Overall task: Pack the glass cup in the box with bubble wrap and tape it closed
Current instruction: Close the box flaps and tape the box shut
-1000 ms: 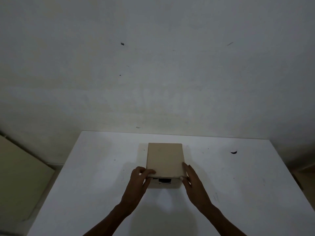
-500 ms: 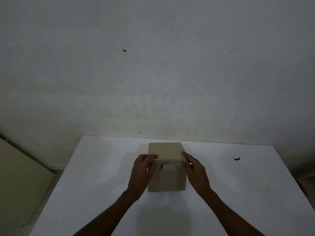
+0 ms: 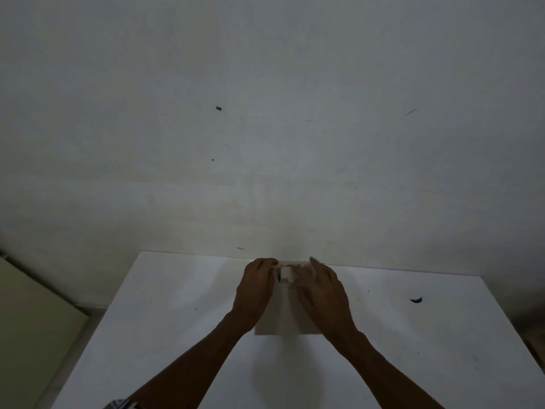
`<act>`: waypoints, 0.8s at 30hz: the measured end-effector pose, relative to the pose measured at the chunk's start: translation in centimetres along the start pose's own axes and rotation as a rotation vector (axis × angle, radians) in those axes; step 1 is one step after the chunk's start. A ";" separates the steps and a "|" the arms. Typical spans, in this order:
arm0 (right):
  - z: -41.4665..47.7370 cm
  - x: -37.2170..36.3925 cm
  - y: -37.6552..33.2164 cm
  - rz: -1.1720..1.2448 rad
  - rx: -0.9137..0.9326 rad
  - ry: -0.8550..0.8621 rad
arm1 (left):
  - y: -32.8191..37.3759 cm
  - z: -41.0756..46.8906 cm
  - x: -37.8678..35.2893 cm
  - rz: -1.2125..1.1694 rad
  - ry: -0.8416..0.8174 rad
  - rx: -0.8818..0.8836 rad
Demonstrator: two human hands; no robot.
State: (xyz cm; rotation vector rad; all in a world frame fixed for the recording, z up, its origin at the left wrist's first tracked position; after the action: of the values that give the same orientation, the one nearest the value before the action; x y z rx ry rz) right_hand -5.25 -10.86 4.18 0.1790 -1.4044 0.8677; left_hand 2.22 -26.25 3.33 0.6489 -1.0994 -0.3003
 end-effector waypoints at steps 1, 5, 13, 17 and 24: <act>0.0 -0.1 -0.1 -0.013 -0.001 0.011 | 0.0 0.0 0.0 0.000 -0.004 0.001; 0.0 0.0 -0.2 -0.035 -0.027 0.054 | -0.1 0.3 0.2 0.013 -0.005 -0.009; -0.8 0.4 -0.3 -0.063 -0.038 0.104 | -0.1 0.0 0.3 -0.038 -0.097 -0.014; -1.0 0.5 -0.5 -0.084 -0.049 0.118 | 0.2 -0.4 0.0 -0.030 -0.110 0.011; -1.3 0.6 -0.4 -0.079 -0.062 0.096 | 0.7 -0.6 0.0 -0.026 -0.083 -0.012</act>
State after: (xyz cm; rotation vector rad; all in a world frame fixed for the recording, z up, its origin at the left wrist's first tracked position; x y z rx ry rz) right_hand -4.05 -10.16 4.59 0.1430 -1.3237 0.7569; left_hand 2.70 -25.47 3.60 0.6455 -1.1681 -0.3588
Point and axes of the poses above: each hand's wrist, its own z-axis towards the middle knuckle, its own x-axis out of the back of the hand, y = z × x, the point moved 6 cm from there along z, towards the middle knuckle, and after that the axes turned 10 degrees about -x, right-handed, at the moved point
